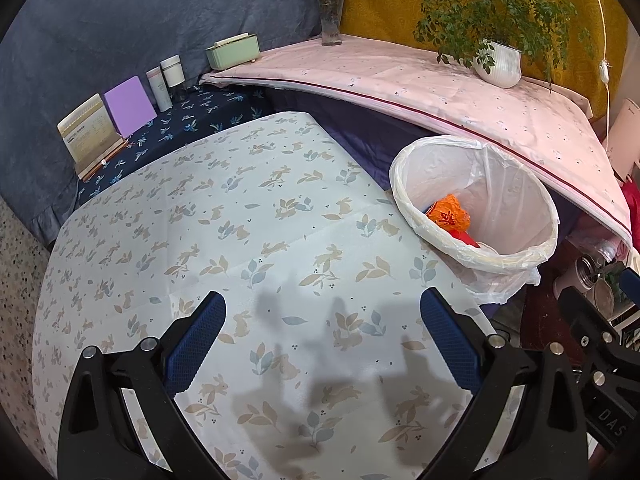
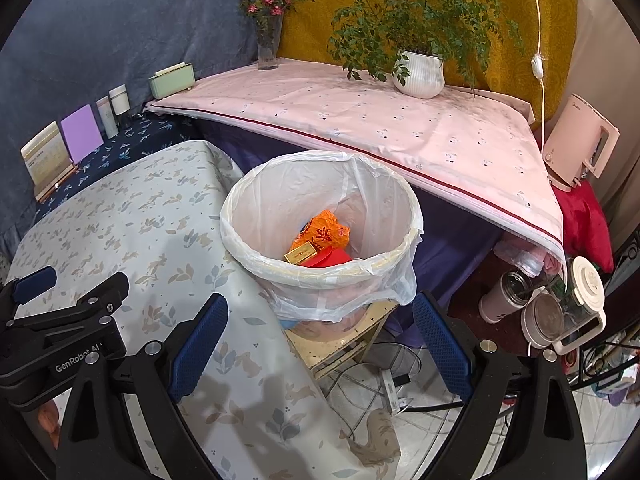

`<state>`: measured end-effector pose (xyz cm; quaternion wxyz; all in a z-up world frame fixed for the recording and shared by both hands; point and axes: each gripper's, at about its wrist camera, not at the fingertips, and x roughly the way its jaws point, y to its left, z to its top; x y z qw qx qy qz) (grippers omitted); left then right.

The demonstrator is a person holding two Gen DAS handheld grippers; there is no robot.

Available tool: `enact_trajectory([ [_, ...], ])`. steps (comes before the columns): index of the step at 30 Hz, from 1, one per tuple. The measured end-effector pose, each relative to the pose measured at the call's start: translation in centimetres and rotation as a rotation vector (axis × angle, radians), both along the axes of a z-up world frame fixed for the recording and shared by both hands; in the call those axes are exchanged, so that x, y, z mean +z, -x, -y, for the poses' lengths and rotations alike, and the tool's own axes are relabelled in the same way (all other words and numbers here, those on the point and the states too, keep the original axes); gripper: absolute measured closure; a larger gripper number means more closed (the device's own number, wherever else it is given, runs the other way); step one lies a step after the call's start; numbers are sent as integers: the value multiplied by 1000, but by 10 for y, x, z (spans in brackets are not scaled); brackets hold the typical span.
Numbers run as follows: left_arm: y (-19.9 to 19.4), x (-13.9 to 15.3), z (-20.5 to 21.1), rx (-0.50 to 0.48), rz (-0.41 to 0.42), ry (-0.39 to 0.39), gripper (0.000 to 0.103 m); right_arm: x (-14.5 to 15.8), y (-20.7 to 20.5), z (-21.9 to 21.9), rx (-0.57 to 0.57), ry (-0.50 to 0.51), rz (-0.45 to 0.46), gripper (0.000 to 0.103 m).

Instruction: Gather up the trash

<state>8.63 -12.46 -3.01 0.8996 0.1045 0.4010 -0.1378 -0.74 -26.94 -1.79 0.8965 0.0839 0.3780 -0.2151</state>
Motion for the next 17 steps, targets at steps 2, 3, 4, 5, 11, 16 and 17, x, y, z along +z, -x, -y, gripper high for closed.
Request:
enact_trajectory([
  [2, 0, 0, 0, -1, 0, 0, 10, 0, 0, 0, 1, 0, 1, 13],
  [3, 0, 0, 0, -1, 1, -1, 10, 0, 0, 0, 0, 1, 1, 13],
  [4, 0, 0, 0, 0, 1, 0, 10, 0, 0, 0, 1, 1, 2, 13],
  [5, 0, 0, 0, 0, 0, 1, 10, 0, 0, -1, 1, 0, 2, 13],
  [11, -2, 0, 2, -8, -3, -8, 10, 0, 0, -1, 0, 0, 3, 13],
  [16, -1, 1, 1, -11, -2, 5, 10, 1, 1, -1, -7, 0, 4, 13],
  [17, -1, 1, 0, -13, -2, 8, 10, 1, 2, -1, -7, -1, 4, 13],
])
